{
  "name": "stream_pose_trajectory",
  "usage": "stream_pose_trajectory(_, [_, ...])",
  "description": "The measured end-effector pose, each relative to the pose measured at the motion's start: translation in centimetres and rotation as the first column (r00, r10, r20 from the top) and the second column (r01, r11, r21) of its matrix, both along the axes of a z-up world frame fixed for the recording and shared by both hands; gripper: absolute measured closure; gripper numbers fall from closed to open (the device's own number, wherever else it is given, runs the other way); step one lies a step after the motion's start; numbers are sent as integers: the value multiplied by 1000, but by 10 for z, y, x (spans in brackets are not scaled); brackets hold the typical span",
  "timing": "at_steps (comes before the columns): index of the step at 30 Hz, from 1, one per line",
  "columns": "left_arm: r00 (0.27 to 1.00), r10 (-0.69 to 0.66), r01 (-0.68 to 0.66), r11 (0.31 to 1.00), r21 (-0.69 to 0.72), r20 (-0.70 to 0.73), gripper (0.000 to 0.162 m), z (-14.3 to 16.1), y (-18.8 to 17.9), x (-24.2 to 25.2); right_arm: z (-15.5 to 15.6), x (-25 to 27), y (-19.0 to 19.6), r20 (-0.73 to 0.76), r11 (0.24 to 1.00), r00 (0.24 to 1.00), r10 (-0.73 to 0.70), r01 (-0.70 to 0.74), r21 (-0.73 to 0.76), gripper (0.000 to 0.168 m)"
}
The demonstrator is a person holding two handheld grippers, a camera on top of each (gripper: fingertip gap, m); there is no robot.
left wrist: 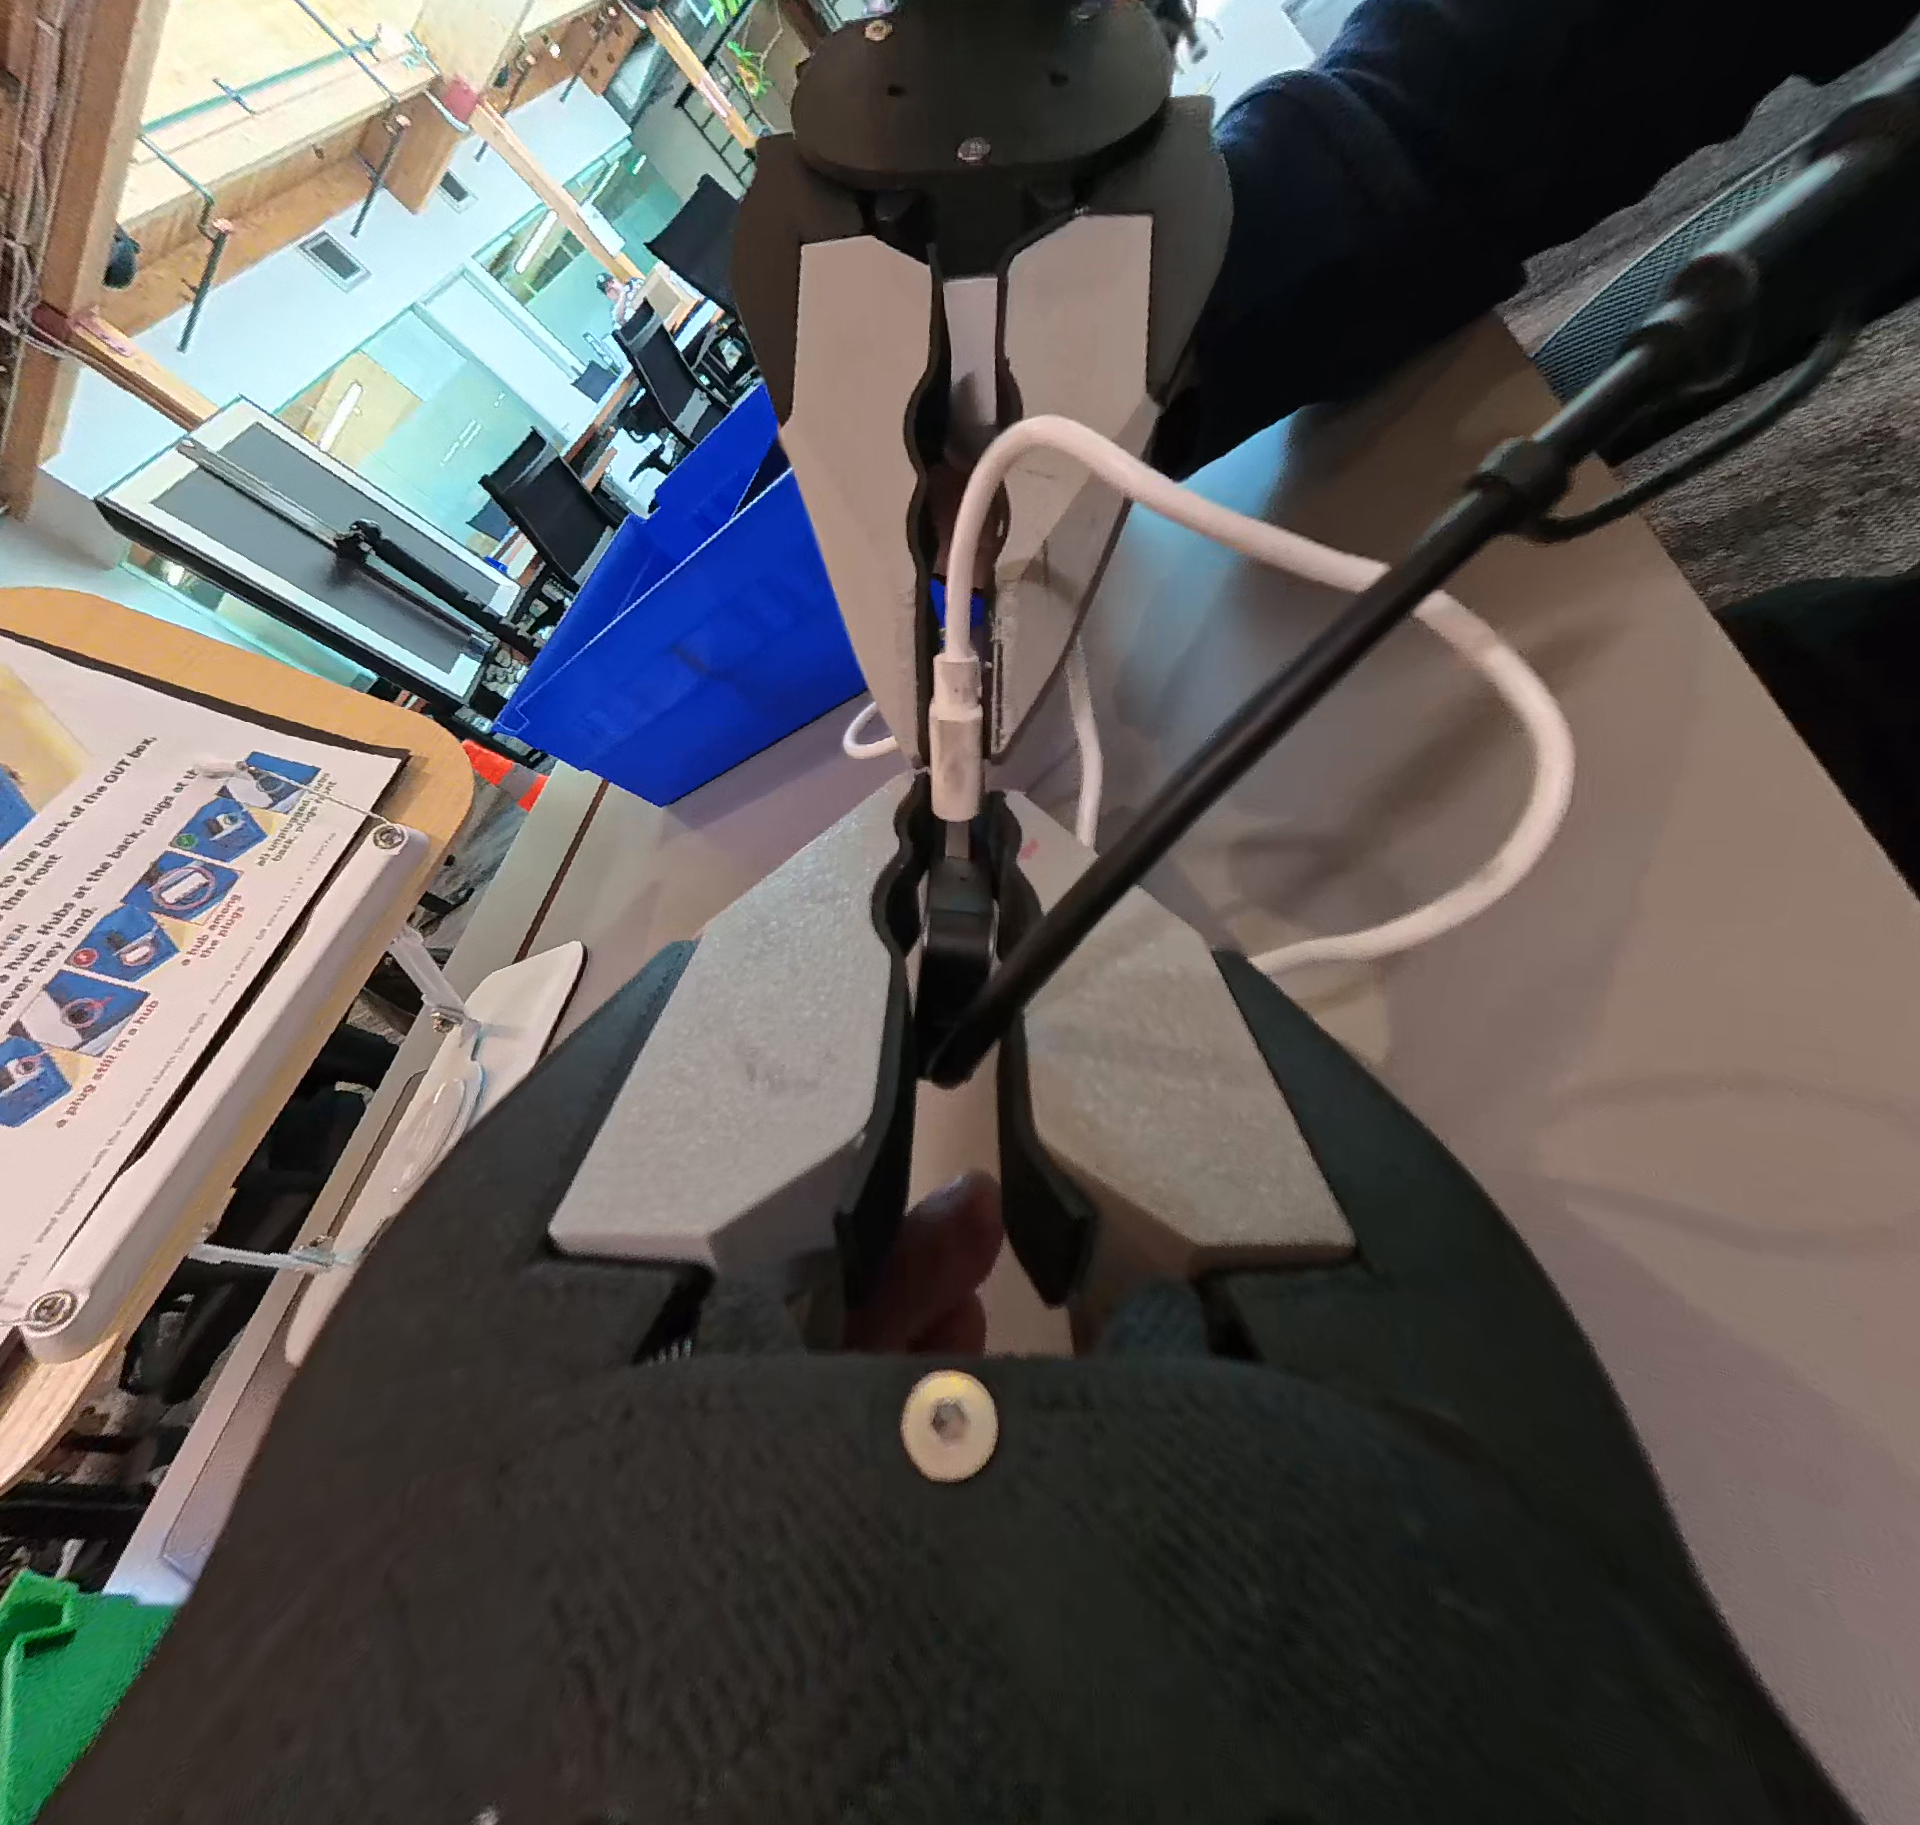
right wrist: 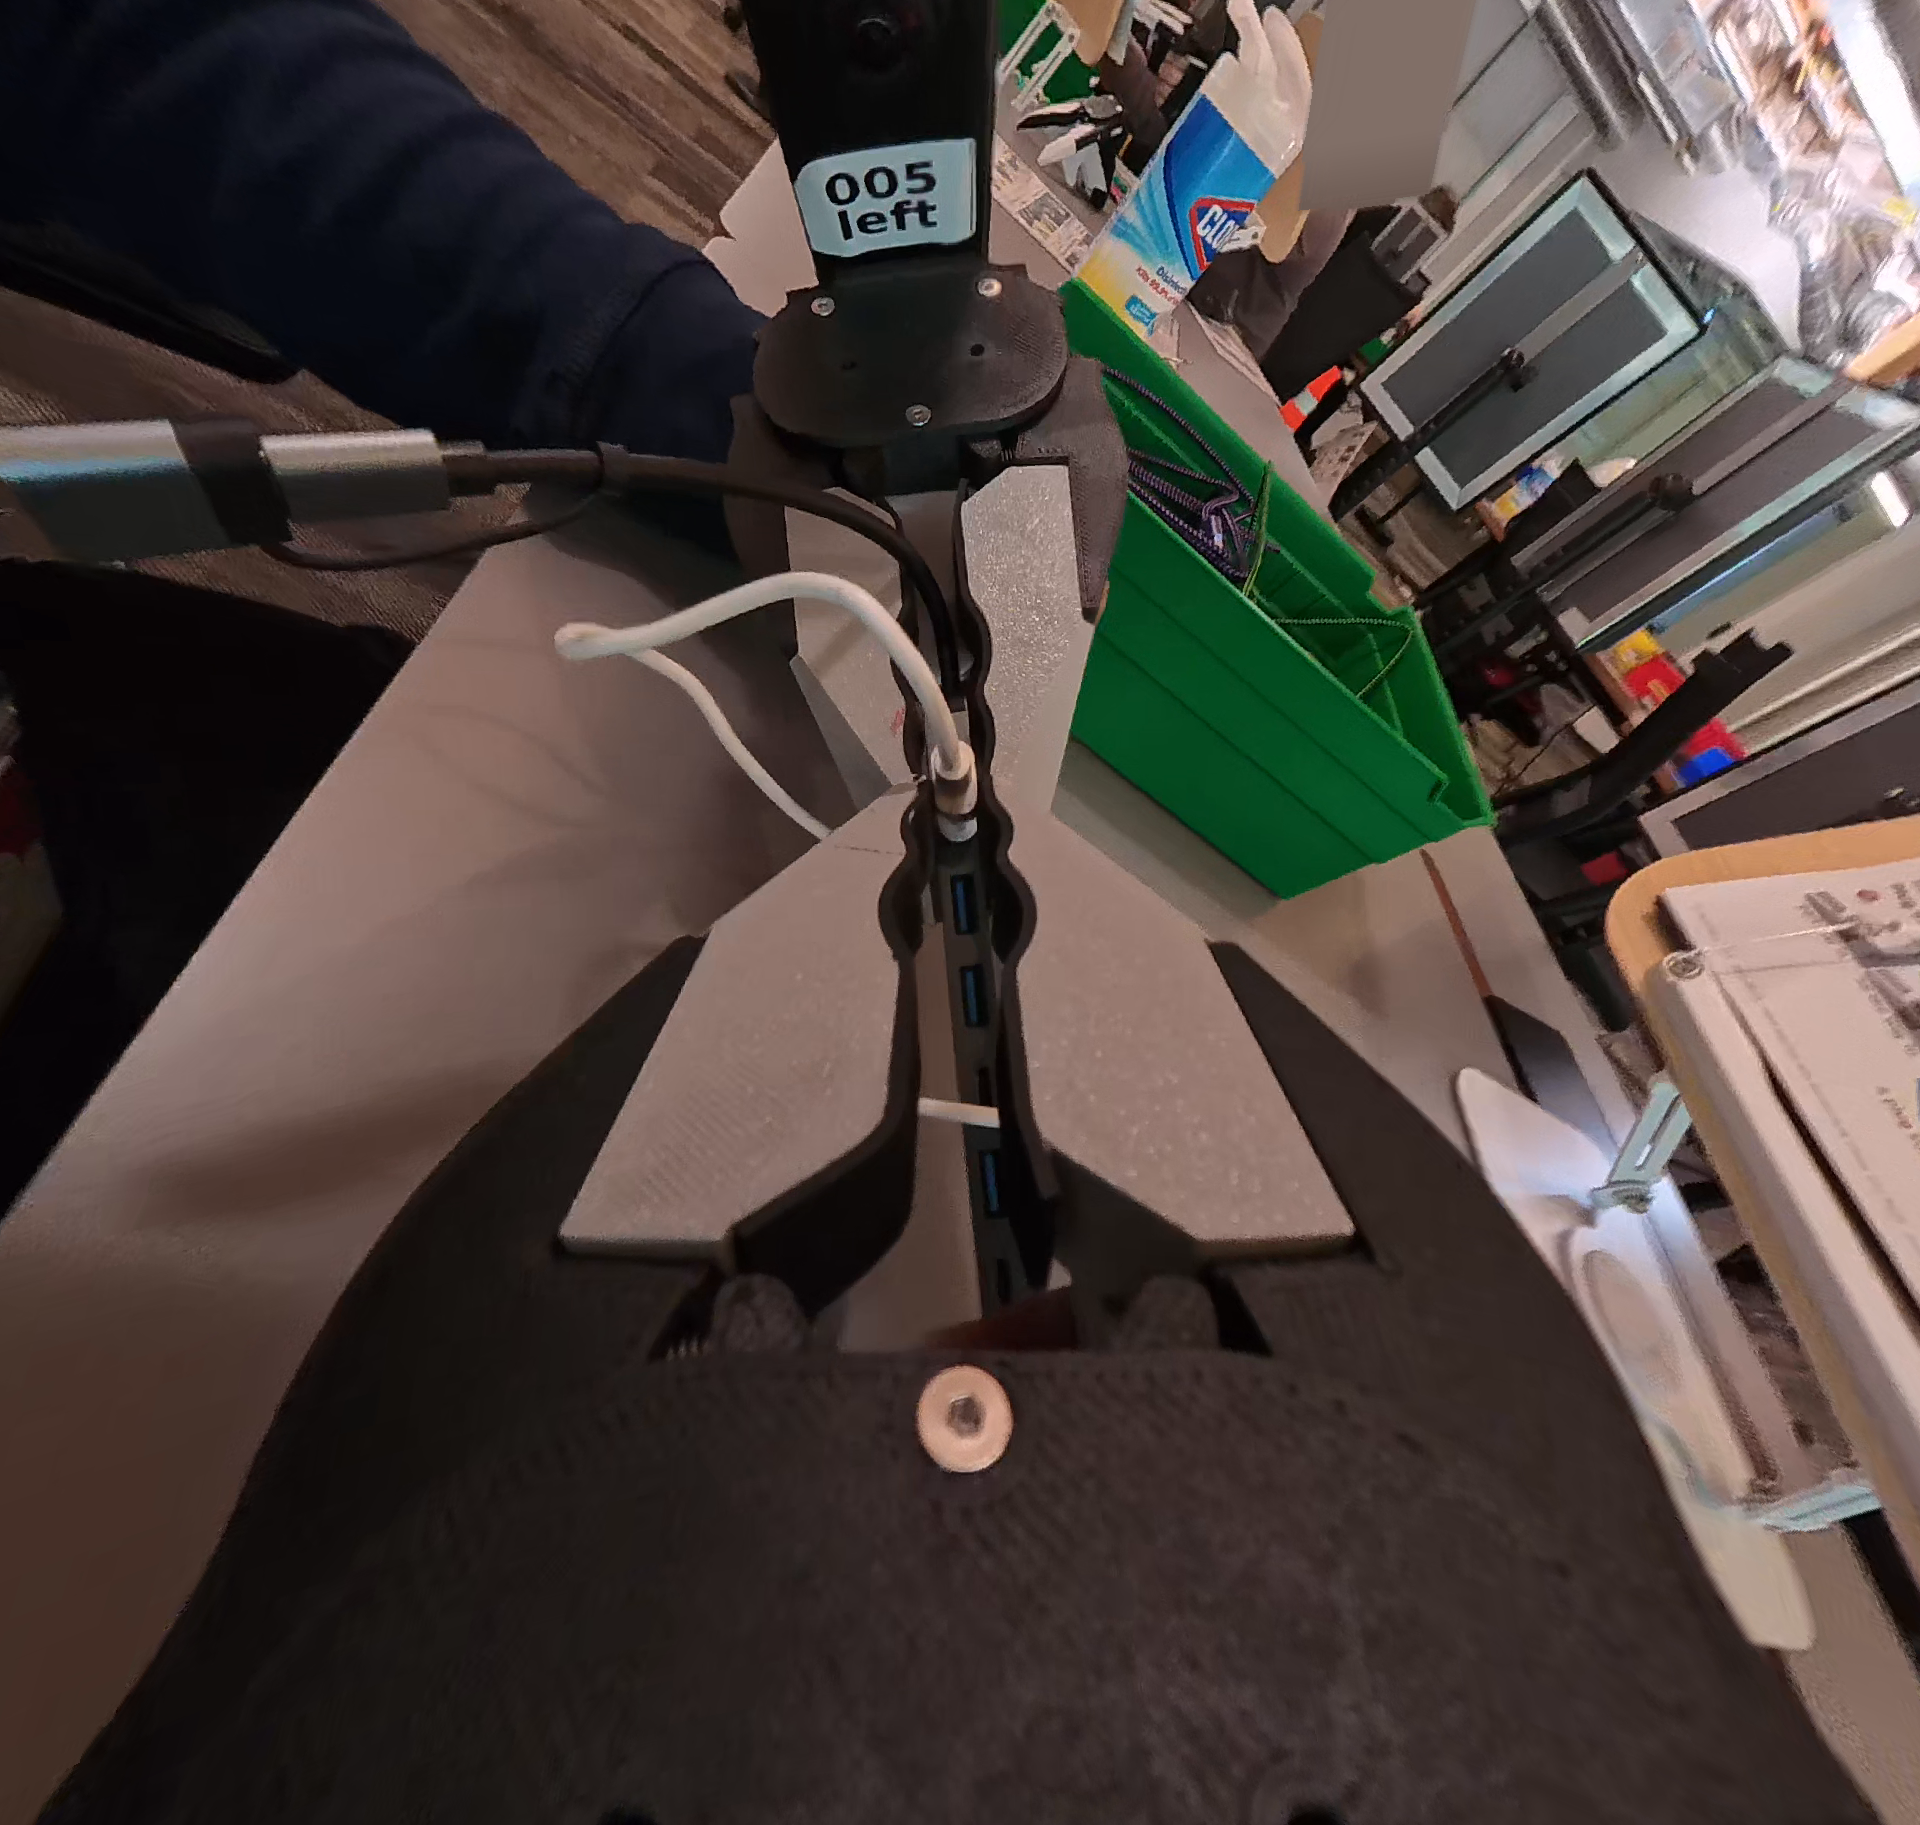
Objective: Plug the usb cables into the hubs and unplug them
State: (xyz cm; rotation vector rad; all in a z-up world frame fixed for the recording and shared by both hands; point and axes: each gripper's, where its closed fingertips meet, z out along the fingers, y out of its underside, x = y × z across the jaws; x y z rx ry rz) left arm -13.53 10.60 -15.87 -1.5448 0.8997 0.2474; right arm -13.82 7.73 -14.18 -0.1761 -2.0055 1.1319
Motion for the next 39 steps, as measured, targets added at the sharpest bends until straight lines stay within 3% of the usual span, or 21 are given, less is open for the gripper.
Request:
stream_pose_trajectory(7, [1000, 2, -2, 1000, 2, 20, 155, 2, 1, -1, 9, 6, 0, 97, 991, 995, 22, -9, -134, 160])
stream_pose_trajectory(10, [999, 15, -15, 1000, -13, 31, 155, 0, 2, -4, 10, 6, 2, 94, 991, 996, 11, 1, -134, 144])
stream_pose_trajectory(14, [999, 39, -39, 999, -28, 14, 155, -4, 4, -8, 18, 9, 0, 27, 994, 1000, -9, 12, -112, 166])
stream_pose_trajectory(25, [998, 55, -55, 998, -22, 19, 156, -1, 5, -8, 13, 10, 2, -8, 999, 1000, -23, 23, -28, 168])
stream_pose_trajectory(39, [999, 47, -46, 998, -30, 21, 156, 0, 3, -4, 11, 9, 1, 9, 999, 1000, 5, -4, -52, 168])
